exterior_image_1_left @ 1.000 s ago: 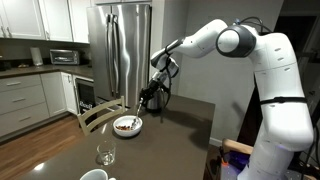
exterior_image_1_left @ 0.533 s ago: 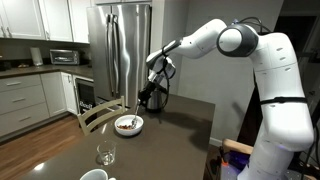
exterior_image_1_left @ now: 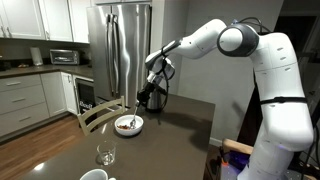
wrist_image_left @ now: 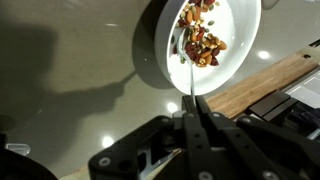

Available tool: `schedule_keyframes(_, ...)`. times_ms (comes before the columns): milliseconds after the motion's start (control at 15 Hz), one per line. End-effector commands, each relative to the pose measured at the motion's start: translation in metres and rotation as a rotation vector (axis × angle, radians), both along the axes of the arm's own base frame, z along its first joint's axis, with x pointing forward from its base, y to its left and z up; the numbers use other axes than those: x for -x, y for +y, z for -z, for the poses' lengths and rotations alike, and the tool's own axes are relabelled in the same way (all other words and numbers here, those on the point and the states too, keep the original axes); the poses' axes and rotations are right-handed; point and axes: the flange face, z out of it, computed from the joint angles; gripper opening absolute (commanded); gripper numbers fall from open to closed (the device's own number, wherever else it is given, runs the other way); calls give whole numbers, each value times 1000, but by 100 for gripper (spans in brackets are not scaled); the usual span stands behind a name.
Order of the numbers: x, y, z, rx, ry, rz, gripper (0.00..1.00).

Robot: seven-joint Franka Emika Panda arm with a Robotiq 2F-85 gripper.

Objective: Use the spoon to put some of the contents in the white bowl into the glass

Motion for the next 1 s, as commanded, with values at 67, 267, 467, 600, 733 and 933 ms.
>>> schedule_keyframes(67, 10, 5, 5, -52, 12, 25, 5)
schedule_keyframes(267, 12, 12, 11, -88, 21, 30, 5)
schedule_keyframes(467, 14, 20, 17, -135, 28, 40, 5)
schedule_keyframes(600, 15, 21, 19, -167, 30, 48, 5)
schedule_keyframes(733, 17, 21, 23, -207, 38, 60, 5)
schedule_keyframes(933, 21, 15, 29, -285, 53, 86, 5)
